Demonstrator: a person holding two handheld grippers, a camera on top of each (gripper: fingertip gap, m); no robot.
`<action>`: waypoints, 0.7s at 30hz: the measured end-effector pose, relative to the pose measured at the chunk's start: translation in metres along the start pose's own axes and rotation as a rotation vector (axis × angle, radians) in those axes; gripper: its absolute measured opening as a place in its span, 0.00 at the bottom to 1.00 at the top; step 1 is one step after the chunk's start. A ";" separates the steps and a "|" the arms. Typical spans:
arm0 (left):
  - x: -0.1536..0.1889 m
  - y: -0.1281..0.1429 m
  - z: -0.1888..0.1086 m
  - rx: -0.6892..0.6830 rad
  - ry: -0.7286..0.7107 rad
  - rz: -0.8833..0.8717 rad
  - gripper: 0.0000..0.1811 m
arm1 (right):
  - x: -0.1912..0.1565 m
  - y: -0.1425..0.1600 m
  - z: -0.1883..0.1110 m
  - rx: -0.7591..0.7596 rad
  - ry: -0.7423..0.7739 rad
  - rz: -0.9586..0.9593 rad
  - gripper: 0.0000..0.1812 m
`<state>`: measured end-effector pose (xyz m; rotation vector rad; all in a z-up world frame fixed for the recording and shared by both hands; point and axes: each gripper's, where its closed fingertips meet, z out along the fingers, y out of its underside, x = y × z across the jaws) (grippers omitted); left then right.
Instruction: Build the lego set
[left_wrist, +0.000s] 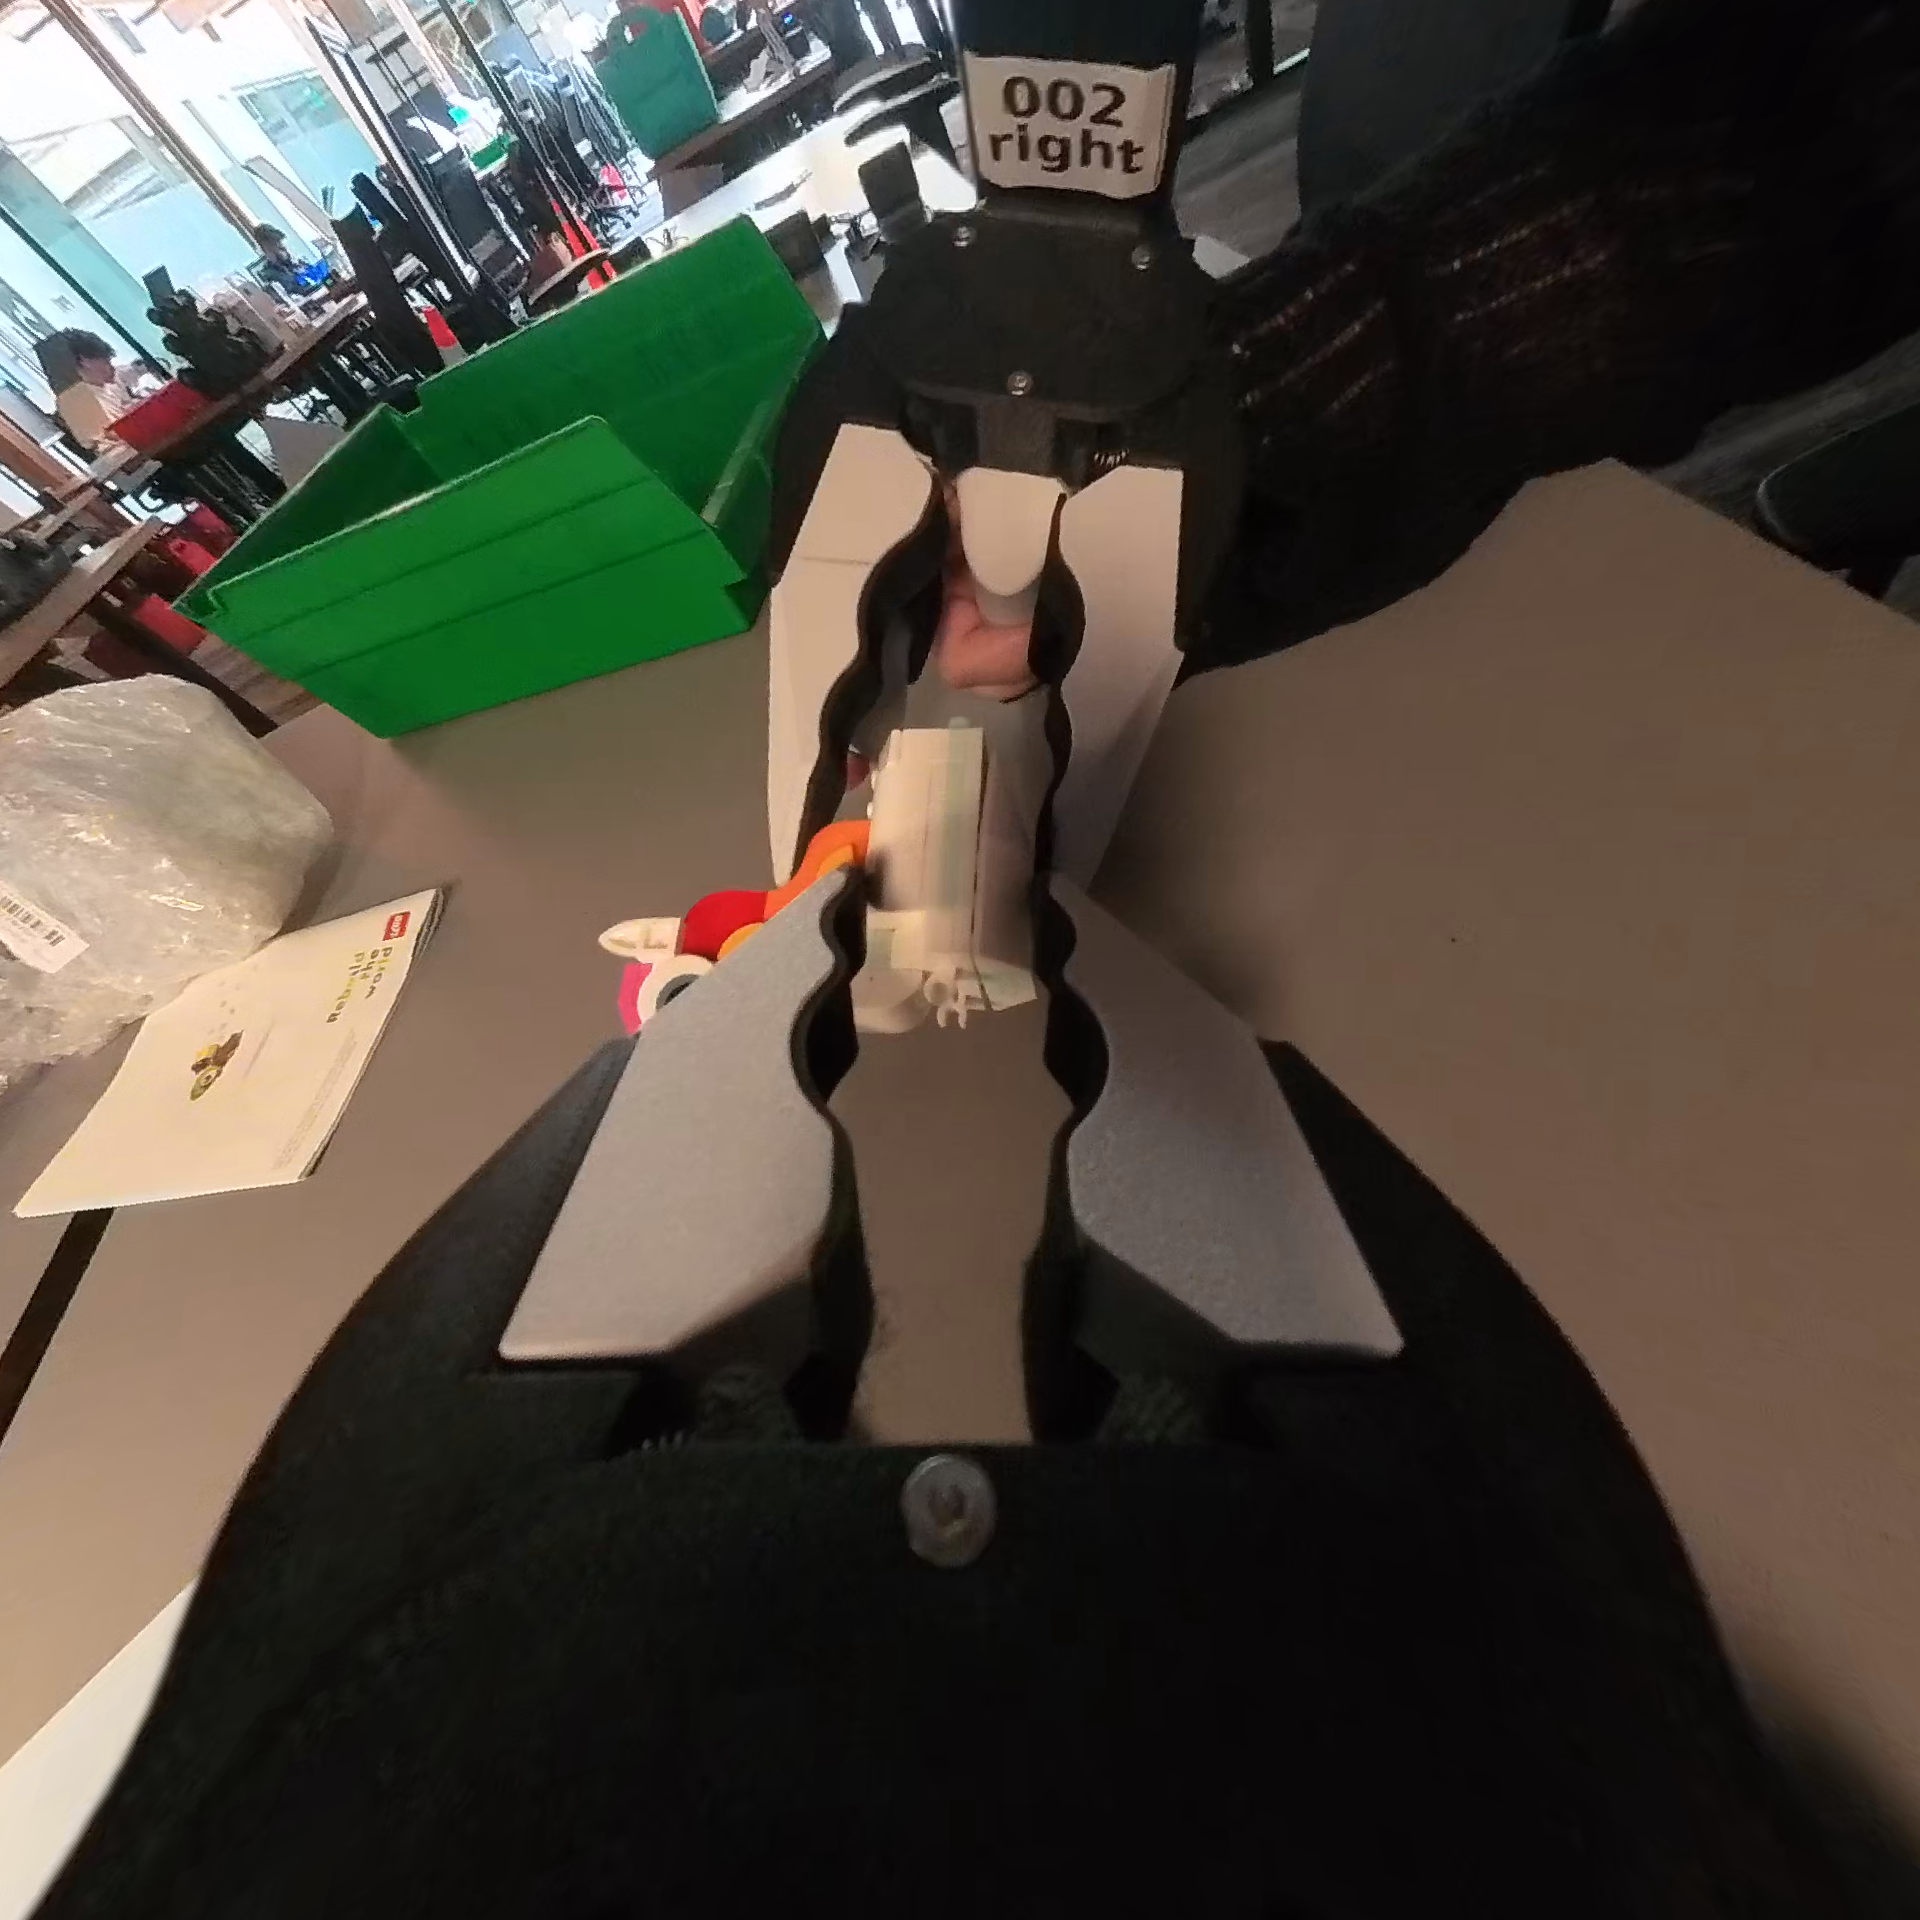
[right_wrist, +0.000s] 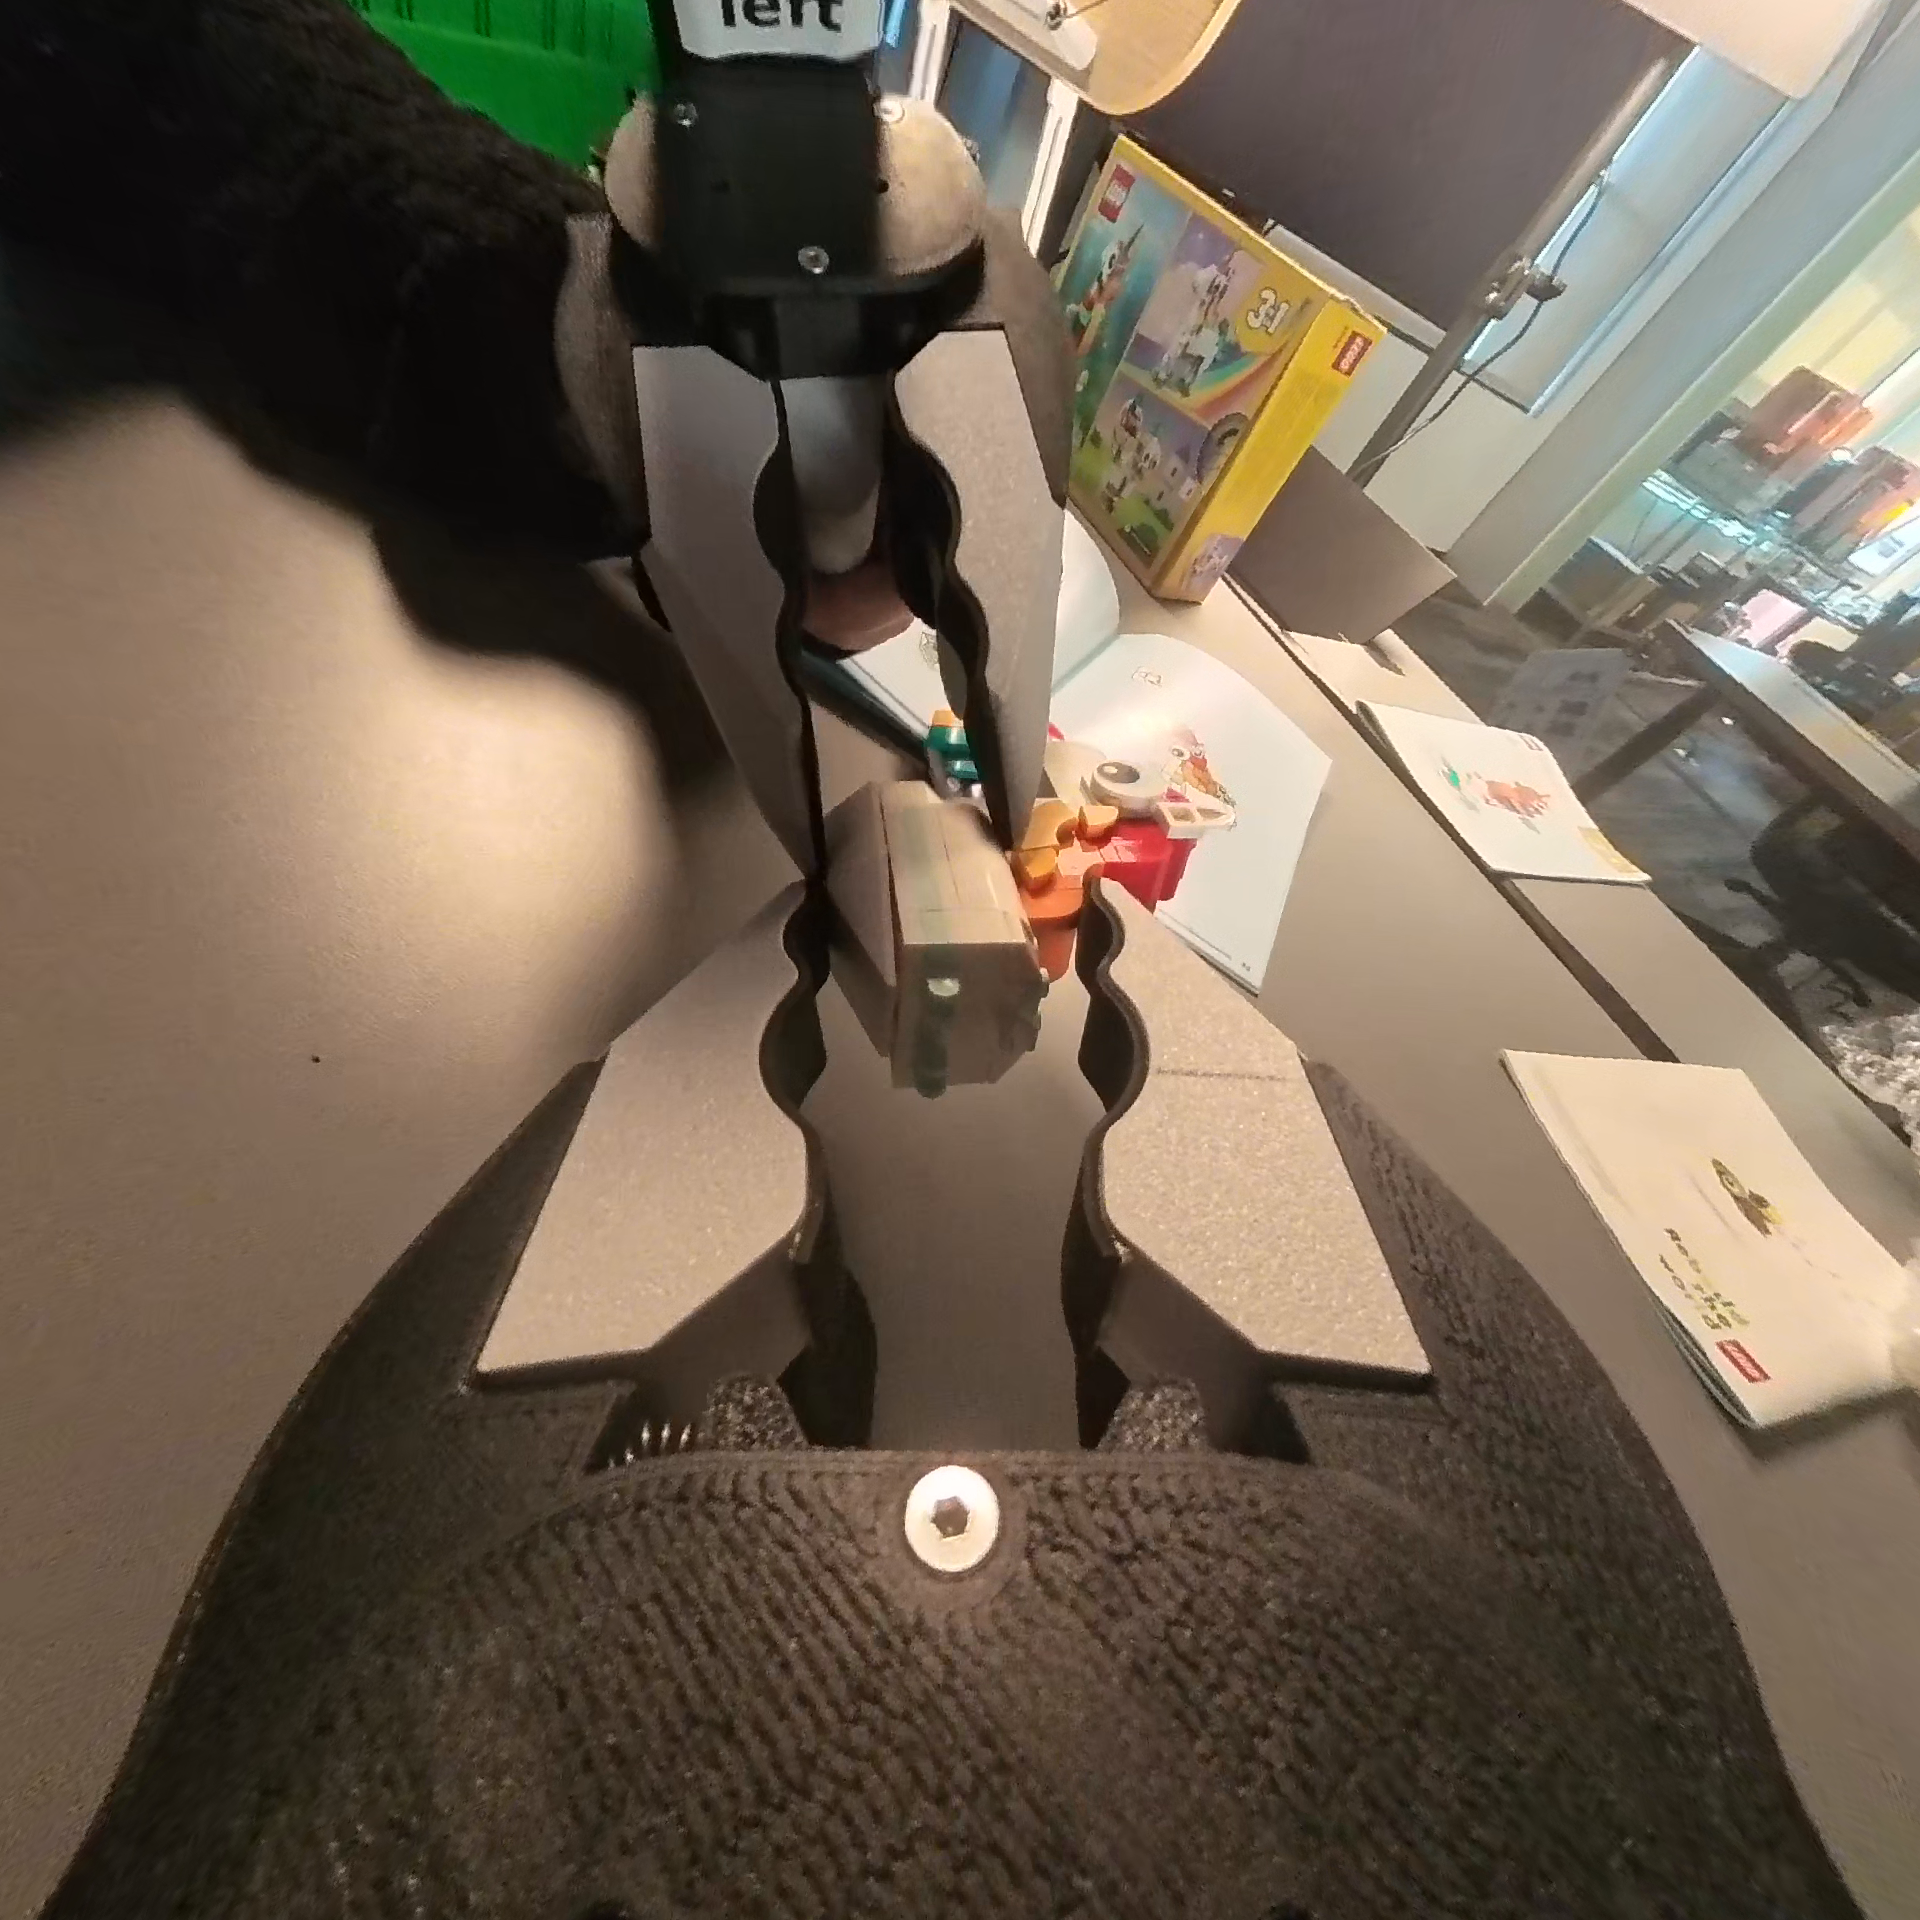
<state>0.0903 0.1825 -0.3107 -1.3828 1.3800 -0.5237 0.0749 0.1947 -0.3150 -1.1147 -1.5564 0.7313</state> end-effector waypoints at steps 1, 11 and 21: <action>0.000 0.000 0.000 0.001 -0.001 -0.002 0.17 | 0.000 0.000 0.000 -0.002 0.003 -0.005 0.26; -0.016 -0.013 -0.006 0.106 -0.079 -0.082 0.18 | 0.015 -0.010 -0.005 0.090 0.072 0.059 0.26; -0.020 -0.029 -0.009 0.090 -0.358 0.329 0.42 | 0.015 -0.039 -0.020 0.334 -0.298 0.795 0.26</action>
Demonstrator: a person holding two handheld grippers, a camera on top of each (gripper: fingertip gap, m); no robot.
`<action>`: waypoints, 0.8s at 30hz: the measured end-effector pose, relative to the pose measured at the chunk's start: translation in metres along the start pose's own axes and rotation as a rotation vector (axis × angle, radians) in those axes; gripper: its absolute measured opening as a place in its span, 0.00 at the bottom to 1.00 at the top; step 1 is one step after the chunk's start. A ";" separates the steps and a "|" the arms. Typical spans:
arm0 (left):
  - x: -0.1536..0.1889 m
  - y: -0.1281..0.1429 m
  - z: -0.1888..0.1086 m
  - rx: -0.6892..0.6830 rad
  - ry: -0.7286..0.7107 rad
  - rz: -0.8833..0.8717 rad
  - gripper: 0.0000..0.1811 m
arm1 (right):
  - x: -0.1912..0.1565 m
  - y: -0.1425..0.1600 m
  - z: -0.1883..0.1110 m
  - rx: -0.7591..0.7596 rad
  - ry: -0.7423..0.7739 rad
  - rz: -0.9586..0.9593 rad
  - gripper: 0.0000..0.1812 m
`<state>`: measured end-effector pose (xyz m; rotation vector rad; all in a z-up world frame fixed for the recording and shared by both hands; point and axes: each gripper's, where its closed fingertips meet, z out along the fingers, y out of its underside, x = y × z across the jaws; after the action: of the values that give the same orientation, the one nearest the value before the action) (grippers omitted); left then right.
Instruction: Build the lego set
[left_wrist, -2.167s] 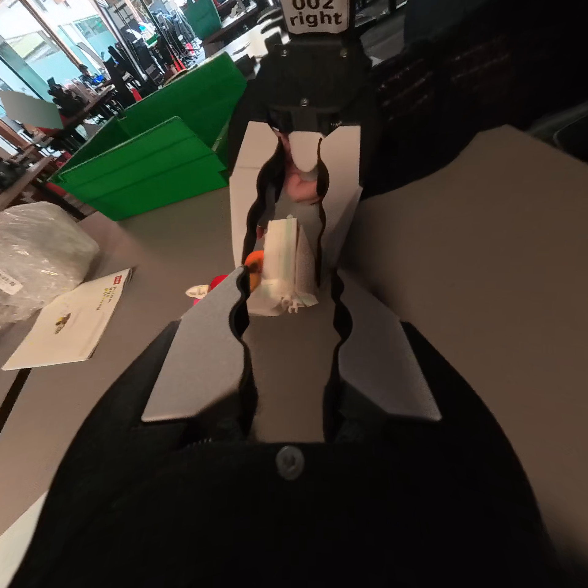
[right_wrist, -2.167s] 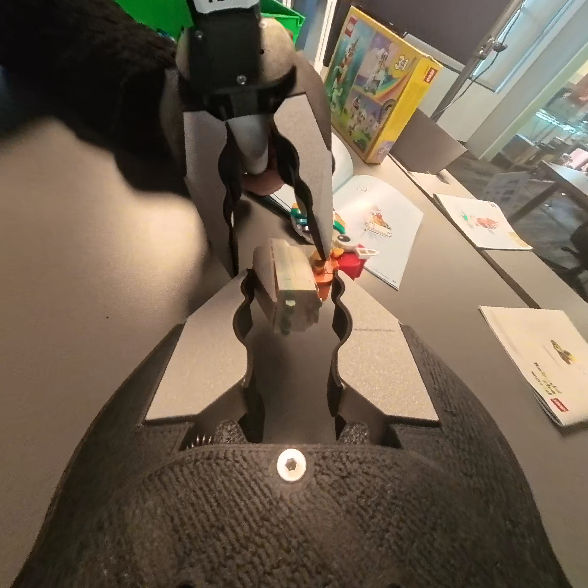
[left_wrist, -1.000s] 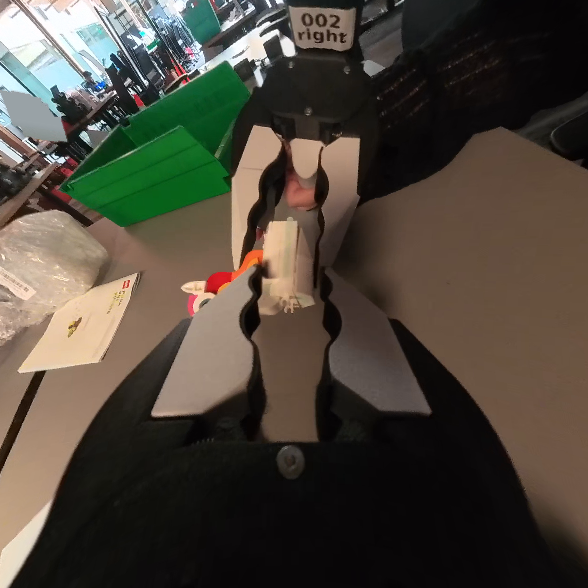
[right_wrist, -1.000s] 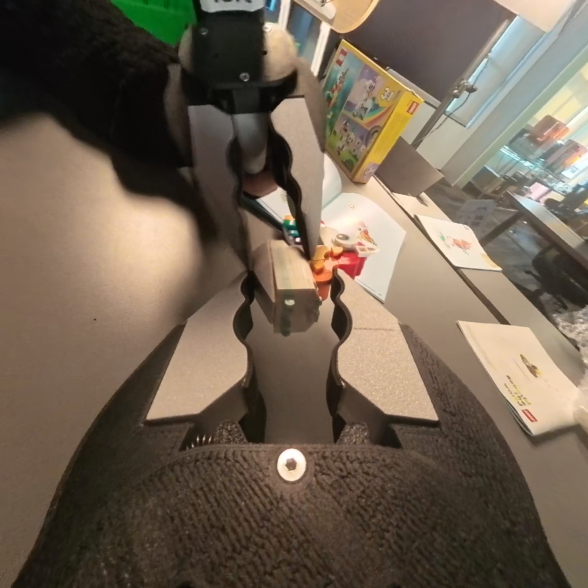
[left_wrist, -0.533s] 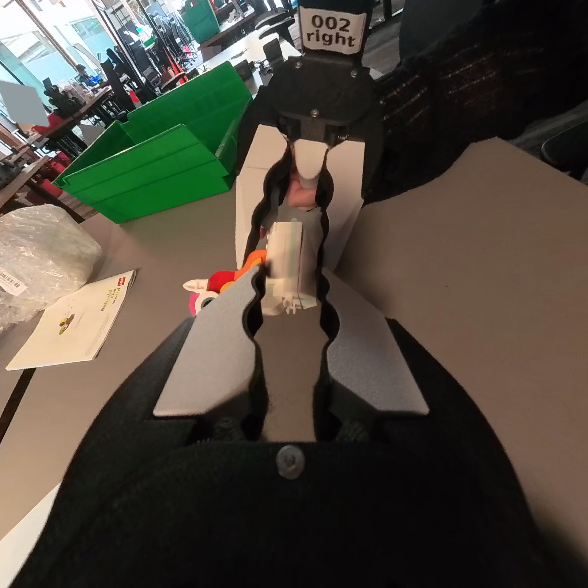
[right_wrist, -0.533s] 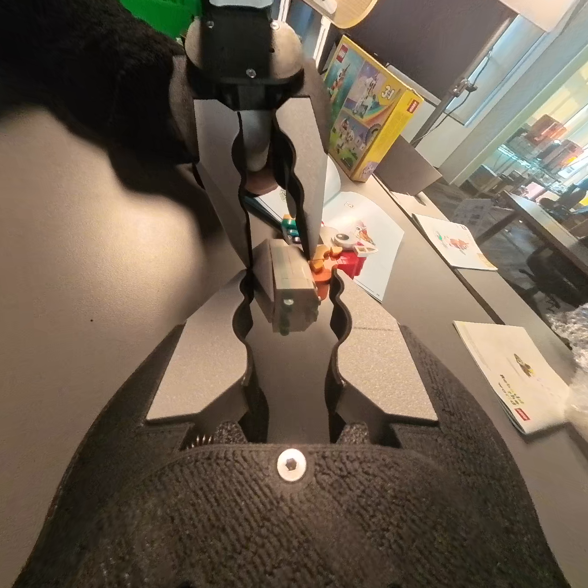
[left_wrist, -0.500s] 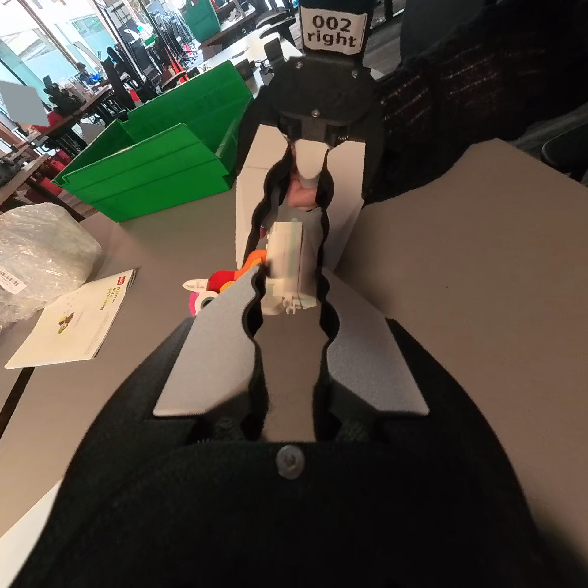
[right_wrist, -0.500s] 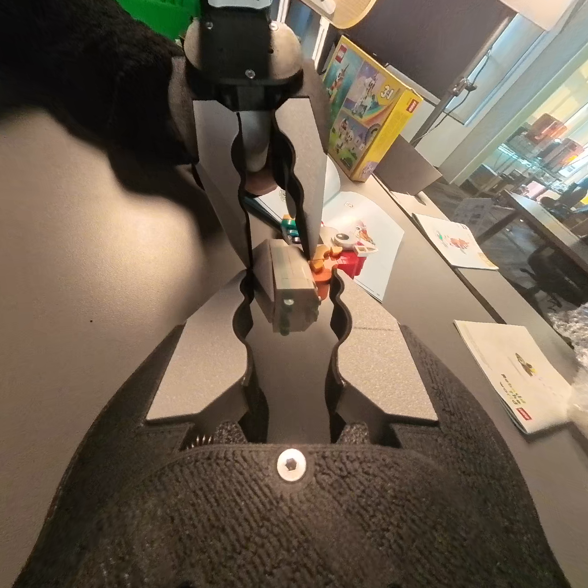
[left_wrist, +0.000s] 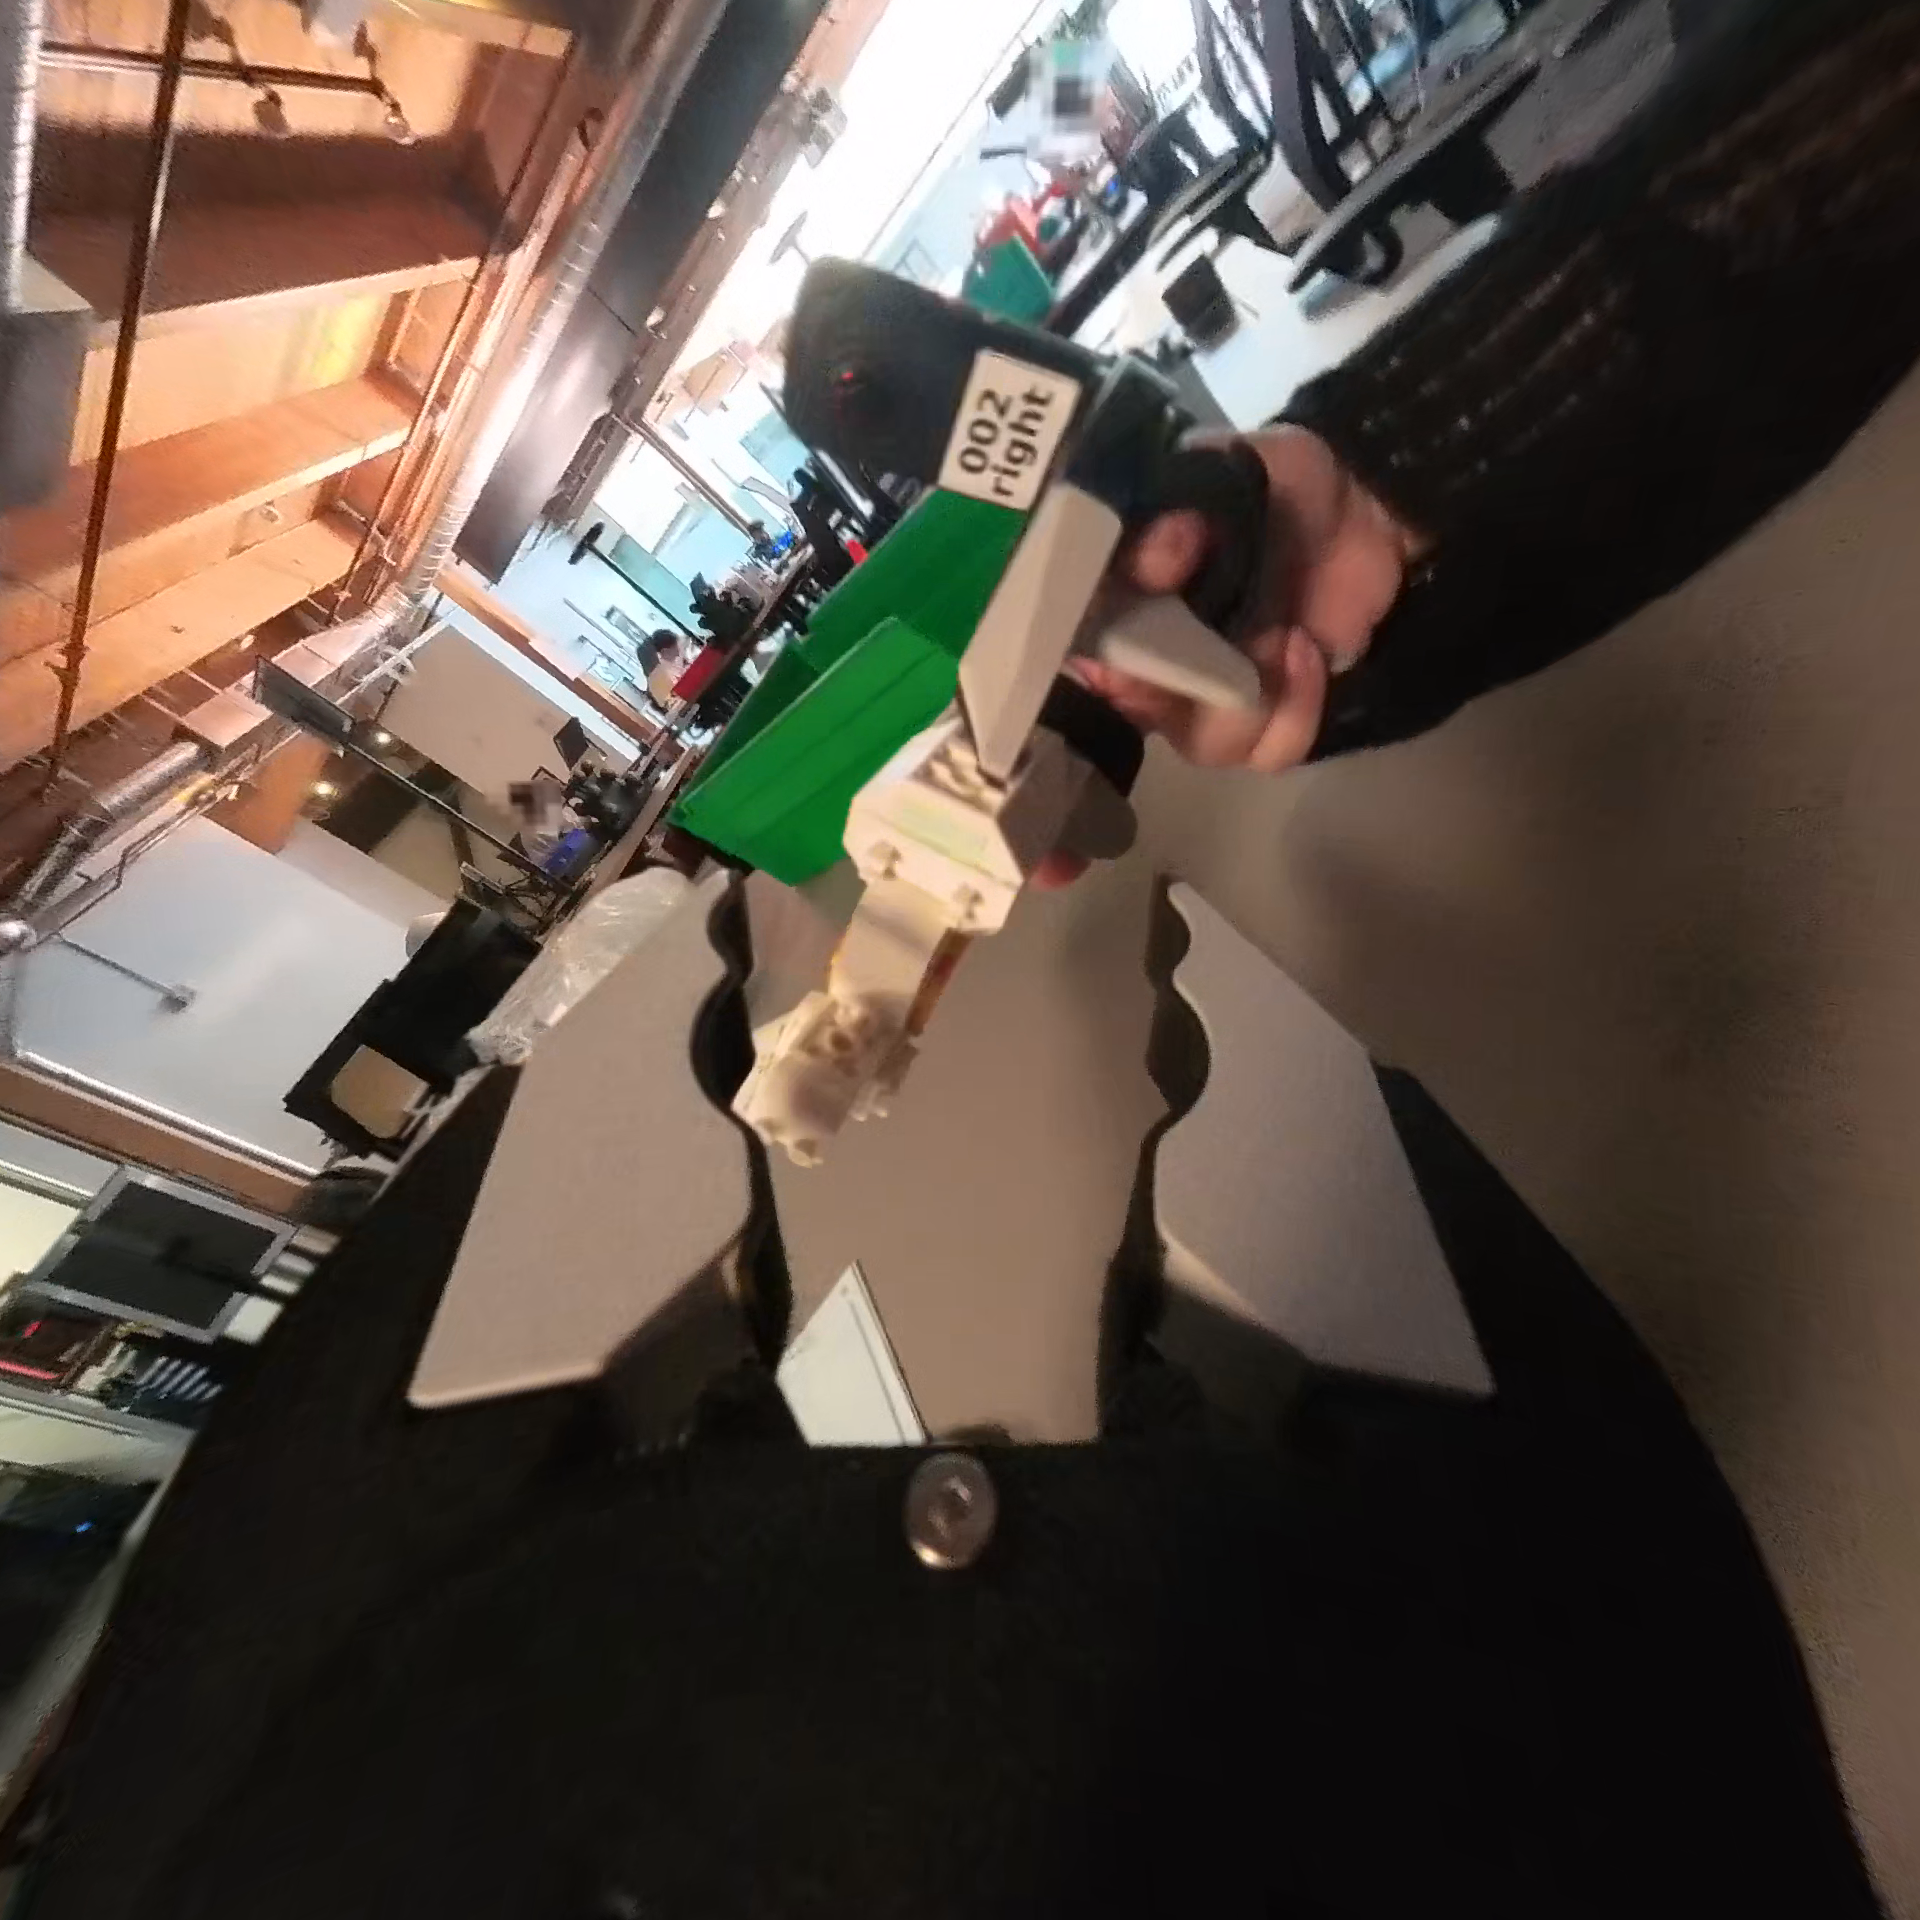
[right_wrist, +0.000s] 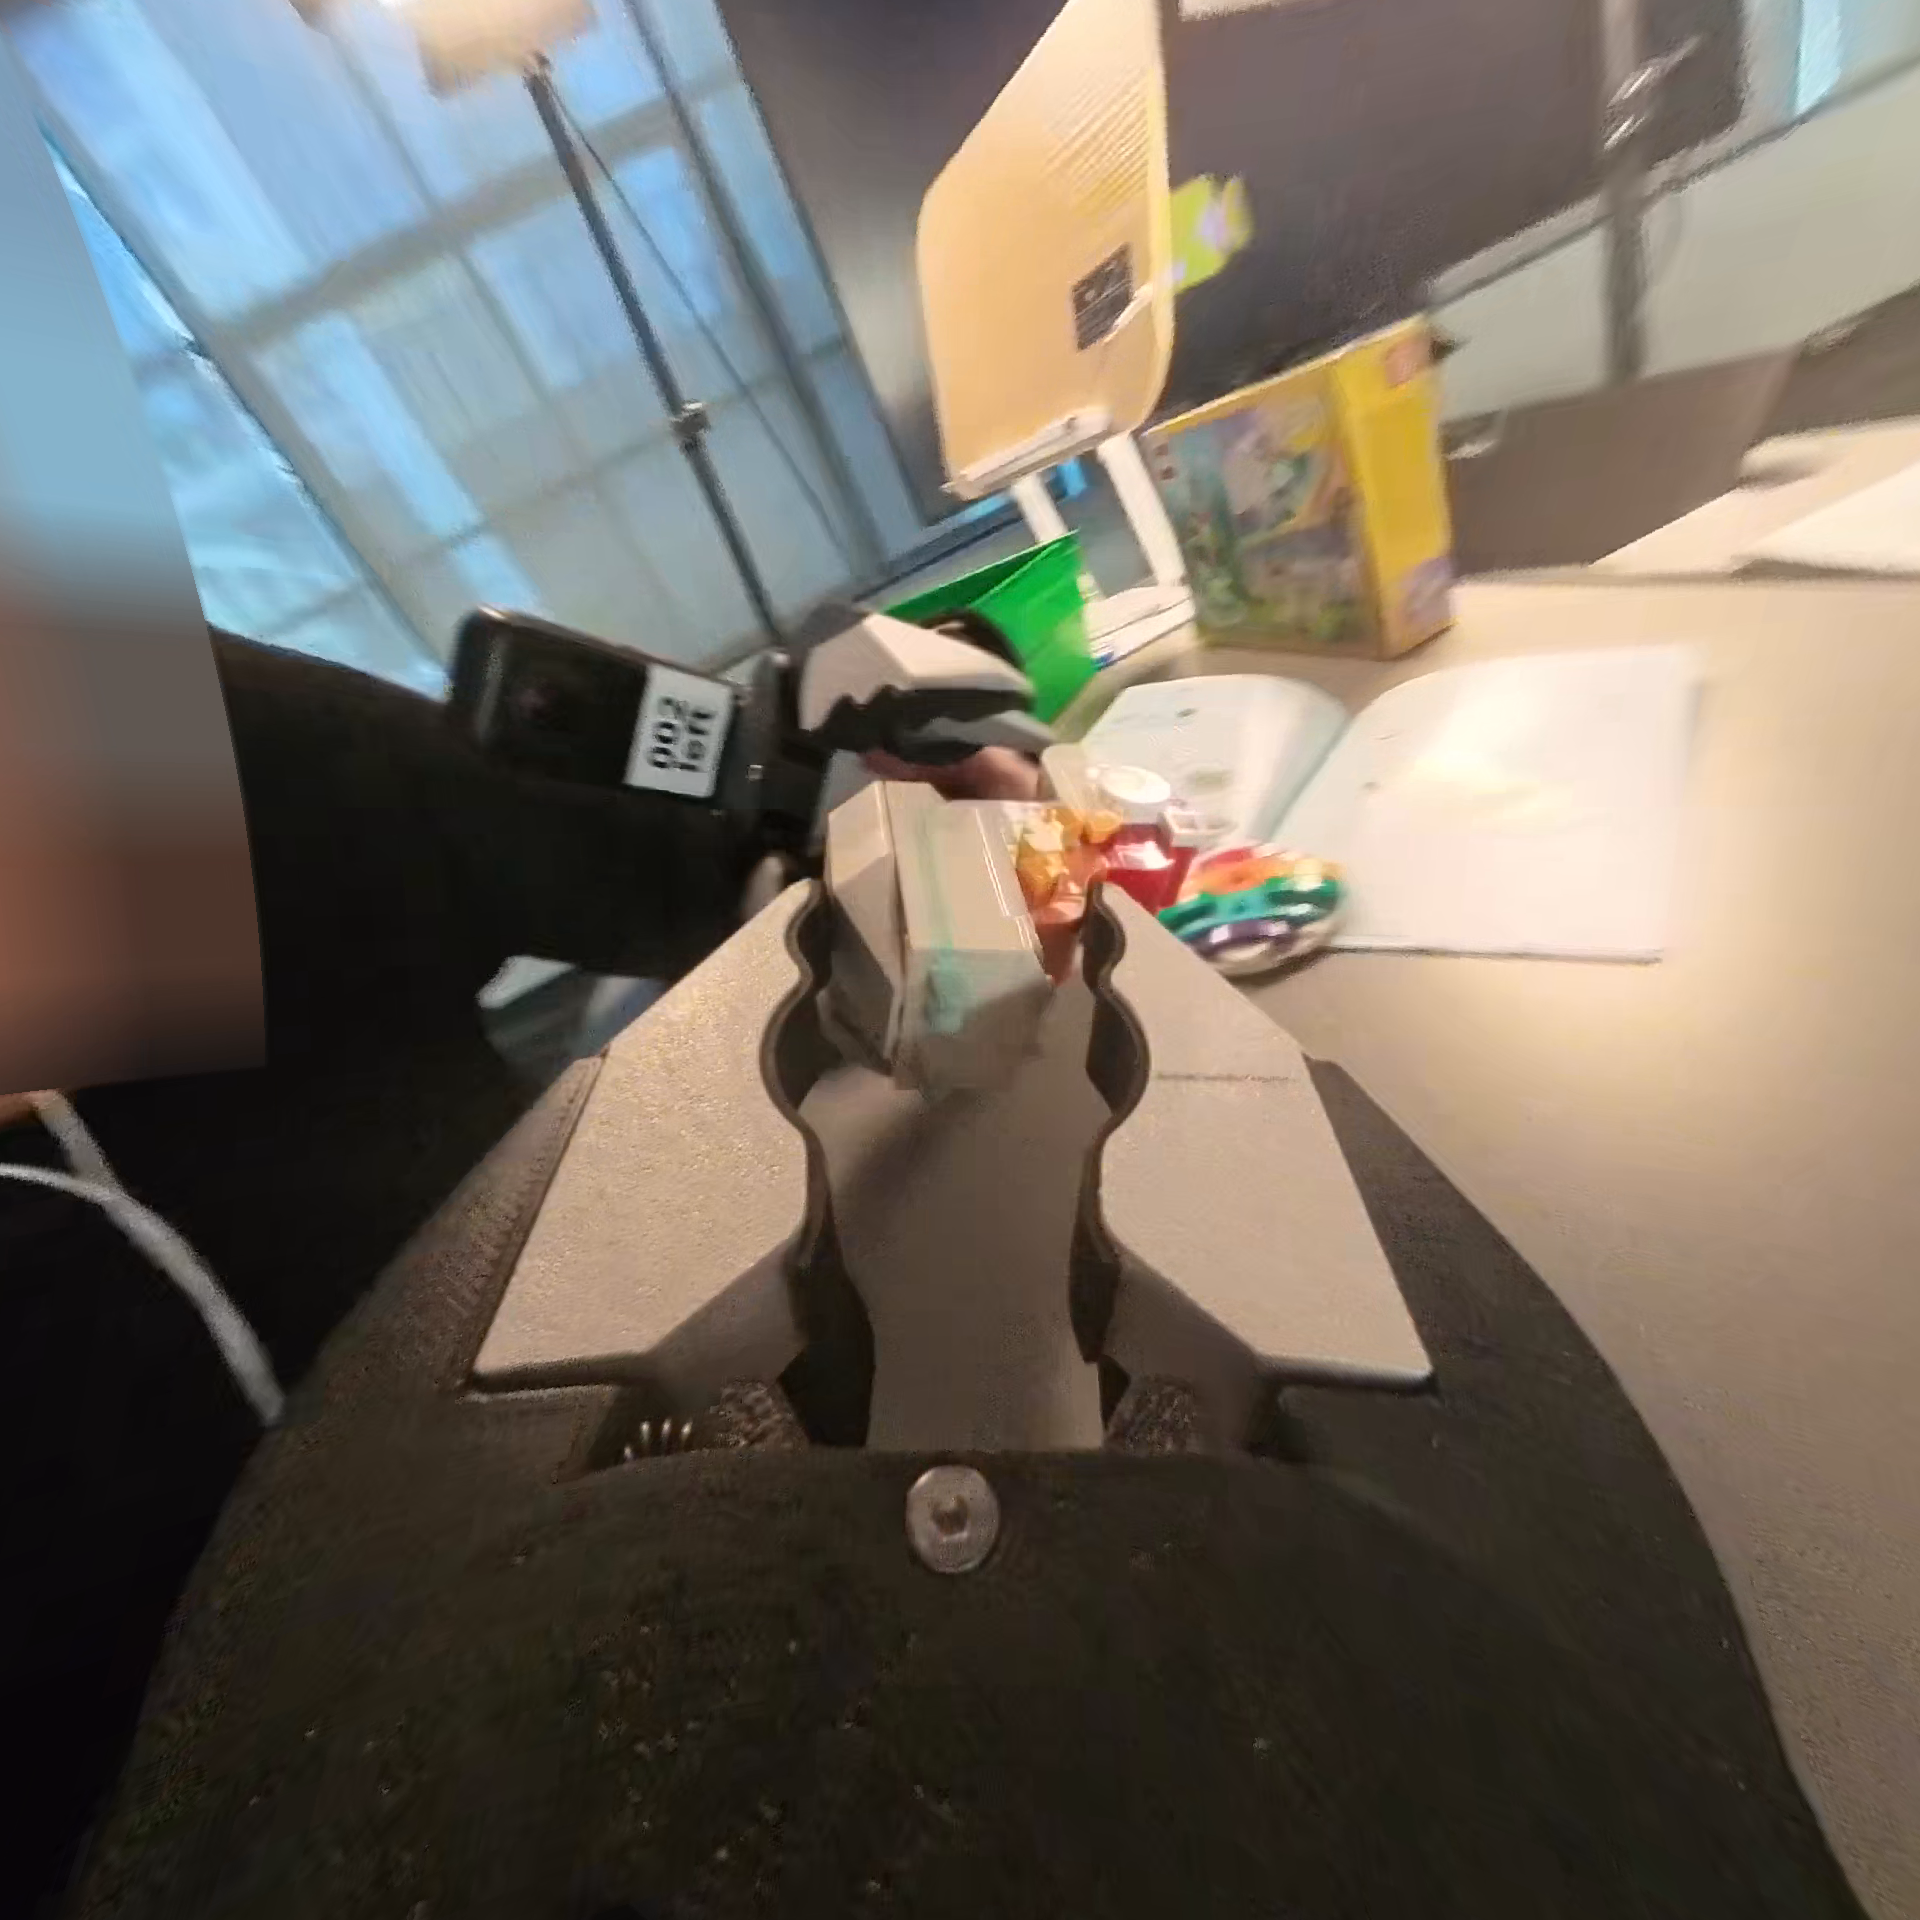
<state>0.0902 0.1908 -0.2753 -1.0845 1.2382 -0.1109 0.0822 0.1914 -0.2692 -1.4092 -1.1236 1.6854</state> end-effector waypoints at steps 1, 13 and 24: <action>0.002 0.003 0.001 -0.017 0.007 0.014 0.41 | -0.006 0.003 0.001 -0.015 -0.053 0.058 0.26; 0.014 0.008 0.004 -0.073 0.093 -0.054 0.14 | -0.016 0.006 0.006 -0.030 -0.137 0.169 0.30; 0.016 0.031 0.009 -0.130 0.430 -1.018 0.14 | 0.019 0.006 -0.005 -0.241 0.494 -1.229 0.38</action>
<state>0.0891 0.2031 -0.3091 -1.7828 0.9476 -1.0942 0.0836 0.2068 -0.2829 -0.8163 -1.4434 0.3268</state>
